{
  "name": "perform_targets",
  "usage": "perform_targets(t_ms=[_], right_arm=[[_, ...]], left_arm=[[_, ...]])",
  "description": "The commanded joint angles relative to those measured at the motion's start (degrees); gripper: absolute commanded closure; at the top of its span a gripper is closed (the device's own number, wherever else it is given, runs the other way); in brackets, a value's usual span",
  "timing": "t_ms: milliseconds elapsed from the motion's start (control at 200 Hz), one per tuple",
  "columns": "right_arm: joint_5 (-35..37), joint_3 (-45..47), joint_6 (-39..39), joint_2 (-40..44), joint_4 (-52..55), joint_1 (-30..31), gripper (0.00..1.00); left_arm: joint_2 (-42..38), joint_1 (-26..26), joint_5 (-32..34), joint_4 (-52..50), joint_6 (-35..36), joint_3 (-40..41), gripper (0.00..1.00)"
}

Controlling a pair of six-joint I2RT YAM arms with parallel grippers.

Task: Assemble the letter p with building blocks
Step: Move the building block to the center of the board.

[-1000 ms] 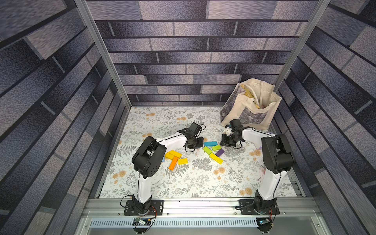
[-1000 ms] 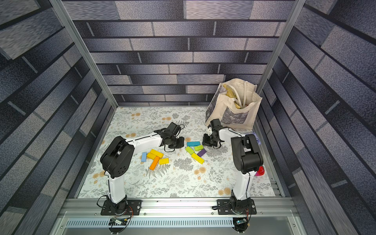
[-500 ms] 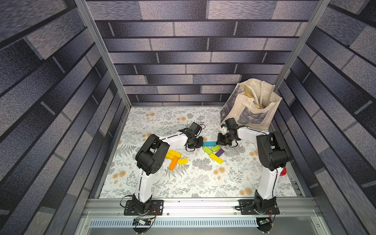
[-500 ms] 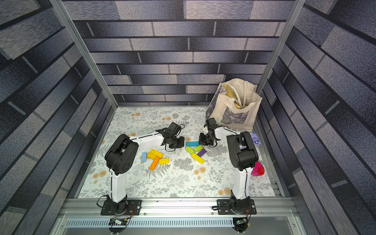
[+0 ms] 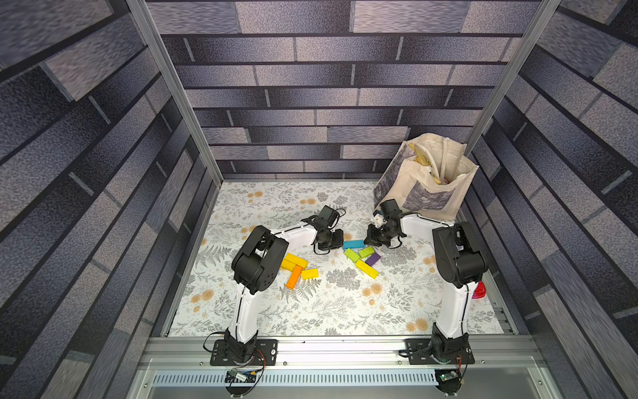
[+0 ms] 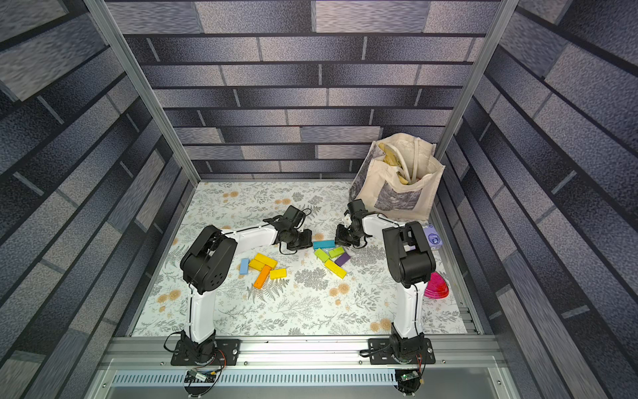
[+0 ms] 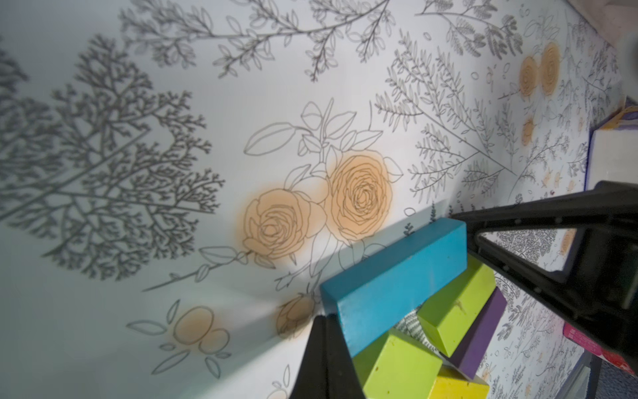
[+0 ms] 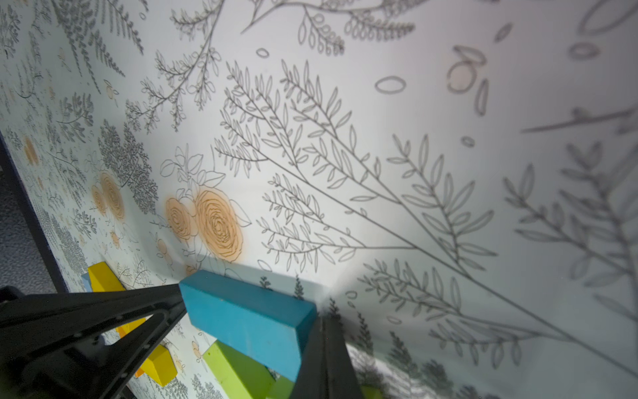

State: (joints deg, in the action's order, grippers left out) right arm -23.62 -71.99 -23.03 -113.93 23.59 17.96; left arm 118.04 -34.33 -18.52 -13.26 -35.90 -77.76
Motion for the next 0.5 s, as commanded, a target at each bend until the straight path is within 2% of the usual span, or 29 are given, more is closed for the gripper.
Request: perform_targets(t_ms=[0, 200, 496], right_arm=[[-0.51, -0.64, -1.04, -1.65, 1.01, 1.11, 1.0], [-0.5, -0.38, -3.15, -4.29, -0.48, 1.38, 1.0], [-0.25, -6.82, -4.2, -8.67, 1.26, 1.3, 1.0]], left_arm=[[1.72, -0.12, -3.8, 0.85, -1.06, -2.18, 1.0], [2.76, 0.21, -3.86, 1.05, -1.4, -2.88, 1.0], [6.41, 1.75, -4.21, -0.79, -1.44, -8.33, 1.0]])
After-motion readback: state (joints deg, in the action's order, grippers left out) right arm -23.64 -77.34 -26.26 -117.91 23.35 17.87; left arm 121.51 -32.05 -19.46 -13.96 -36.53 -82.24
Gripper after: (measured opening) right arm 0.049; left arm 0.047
